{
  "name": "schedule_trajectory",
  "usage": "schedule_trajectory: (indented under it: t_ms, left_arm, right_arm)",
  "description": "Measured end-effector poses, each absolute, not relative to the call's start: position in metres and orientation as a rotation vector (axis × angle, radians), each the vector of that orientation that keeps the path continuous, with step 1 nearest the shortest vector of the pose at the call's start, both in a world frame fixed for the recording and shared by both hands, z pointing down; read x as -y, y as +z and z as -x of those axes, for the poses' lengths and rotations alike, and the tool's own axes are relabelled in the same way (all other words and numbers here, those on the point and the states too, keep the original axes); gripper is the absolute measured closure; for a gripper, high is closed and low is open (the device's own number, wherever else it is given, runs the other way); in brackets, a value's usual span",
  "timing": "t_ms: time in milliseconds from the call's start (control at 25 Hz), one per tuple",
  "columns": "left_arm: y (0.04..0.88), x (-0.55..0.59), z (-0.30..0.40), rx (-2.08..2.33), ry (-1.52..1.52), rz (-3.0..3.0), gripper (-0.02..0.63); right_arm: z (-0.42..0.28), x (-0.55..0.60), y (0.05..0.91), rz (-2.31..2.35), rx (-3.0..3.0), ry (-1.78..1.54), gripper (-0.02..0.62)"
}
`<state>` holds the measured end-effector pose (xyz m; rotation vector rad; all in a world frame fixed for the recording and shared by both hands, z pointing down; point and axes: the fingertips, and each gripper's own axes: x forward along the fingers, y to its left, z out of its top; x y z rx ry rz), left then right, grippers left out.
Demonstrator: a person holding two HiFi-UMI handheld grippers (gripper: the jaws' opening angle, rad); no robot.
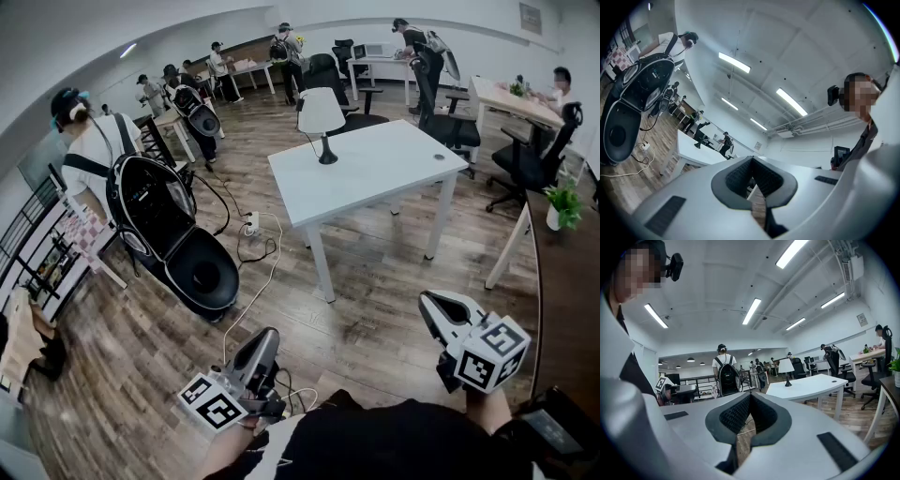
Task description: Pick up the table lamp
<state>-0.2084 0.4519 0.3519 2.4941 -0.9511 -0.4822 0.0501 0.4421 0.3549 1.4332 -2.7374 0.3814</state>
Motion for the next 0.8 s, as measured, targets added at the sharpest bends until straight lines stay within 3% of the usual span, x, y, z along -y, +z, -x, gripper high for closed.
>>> schedule_trajectory:
  t_ms: [800]
  left_arm:
    - [0.378,-0.462,0.217,0.977,-0.450,-2.443,0.593]
  right_arm:
    - [-0.051,-0.449,0.378,-1.433,2.744,0.499,0.583]
